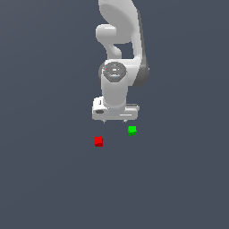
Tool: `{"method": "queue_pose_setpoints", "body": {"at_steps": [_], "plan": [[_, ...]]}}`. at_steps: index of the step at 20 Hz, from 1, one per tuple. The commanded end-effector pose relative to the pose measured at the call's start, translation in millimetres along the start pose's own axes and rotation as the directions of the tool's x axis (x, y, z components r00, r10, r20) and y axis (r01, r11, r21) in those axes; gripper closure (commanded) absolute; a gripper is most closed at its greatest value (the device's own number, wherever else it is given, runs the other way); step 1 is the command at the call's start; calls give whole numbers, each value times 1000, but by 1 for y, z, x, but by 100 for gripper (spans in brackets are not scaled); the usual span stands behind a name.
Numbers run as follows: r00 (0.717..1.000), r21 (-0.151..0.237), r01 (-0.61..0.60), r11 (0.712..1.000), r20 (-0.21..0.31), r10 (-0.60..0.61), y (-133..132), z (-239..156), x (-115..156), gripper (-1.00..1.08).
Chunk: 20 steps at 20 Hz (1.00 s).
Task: Stack the red cube on top of the green cube.
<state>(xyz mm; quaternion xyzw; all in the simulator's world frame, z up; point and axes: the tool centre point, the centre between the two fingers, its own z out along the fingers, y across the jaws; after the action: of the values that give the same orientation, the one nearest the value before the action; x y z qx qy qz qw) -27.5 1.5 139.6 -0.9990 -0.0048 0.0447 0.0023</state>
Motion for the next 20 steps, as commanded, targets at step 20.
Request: {"method": "queue_pose_setpoints", "body": {"at_steps": [20], "plan": [[995,-12,72,997,-76,-72,76,56,47,-92]]}}
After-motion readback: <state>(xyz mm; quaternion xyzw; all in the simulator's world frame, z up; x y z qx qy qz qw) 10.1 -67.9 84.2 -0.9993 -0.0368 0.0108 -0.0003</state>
